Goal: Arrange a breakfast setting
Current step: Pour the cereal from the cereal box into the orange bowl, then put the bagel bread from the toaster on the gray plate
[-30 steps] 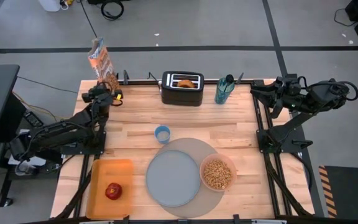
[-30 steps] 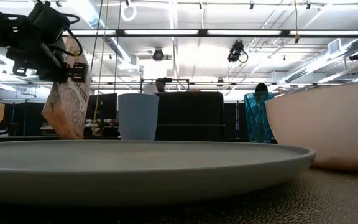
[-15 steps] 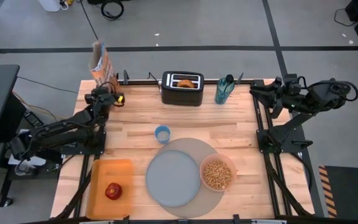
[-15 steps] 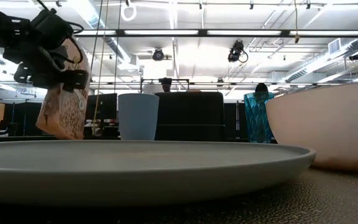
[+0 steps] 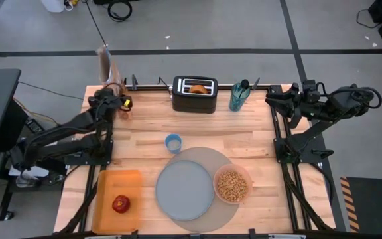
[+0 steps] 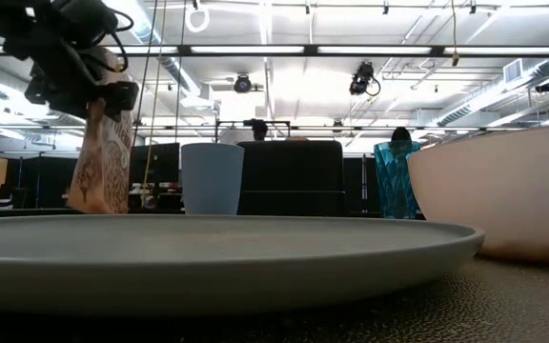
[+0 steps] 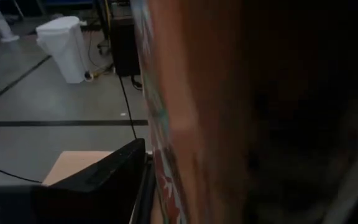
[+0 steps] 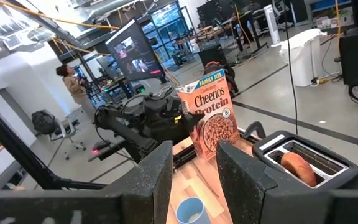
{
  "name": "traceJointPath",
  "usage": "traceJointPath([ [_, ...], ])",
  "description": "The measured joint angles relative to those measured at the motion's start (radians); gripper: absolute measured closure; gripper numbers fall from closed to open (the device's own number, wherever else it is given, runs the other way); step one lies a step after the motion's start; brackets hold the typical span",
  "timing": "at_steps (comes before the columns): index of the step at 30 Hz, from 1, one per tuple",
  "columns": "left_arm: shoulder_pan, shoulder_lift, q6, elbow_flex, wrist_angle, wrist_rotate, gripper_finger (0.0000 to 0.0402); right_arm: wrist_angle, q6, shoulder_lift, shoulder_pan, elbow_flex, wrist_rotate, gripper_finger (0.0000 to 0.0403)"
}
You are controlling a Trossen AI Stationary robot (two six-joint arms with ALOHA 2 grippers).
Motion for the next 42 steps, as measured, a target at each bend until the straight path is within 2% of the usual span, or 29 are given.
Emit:
traceJointPath([
  [4, -0.022, -0.021, -0.015, 0.040, -0.071, -0.018, 0.0113, 0.000, -0.013, 0.000, 0.000, 0.000, -0.001, 0.0271],
  [9, -0.036, -0.051, 0.065, 0.093, -0.090, -0.041, 0.0113, -0.001, -0.020, 0.000, 0.000, 0.000, -0.007, 0.0272],
  [15, -0.035, -0.079, 0.175, 0.151, -0.100, 0.009, 0.0113, 0.000, -0.021, 0.000, 0.000, 0.000, -0.028, 0.0274],
  [25, -0.035, -0.084, 0.322, 0.264, -0.265, 0.071, 0.0132, 0.001, -0.028, 0.000, 0.000, 0.000, -0.058, 0.0274],
  [32, -0.035, -0.084, 0.444, 0.311, -0.289, 0.076, 0.0143, 0.008, -0.039, 0.000, 0.000, 0.000, -0.077, 0.0274],
  [42, -0.035, -0.084, 0.466, 0.385, -0.296, 0.053, 0.0143, 0.008, -0.040, 0.000, 0.000, 0.000, -0.078, 0.0274],
])
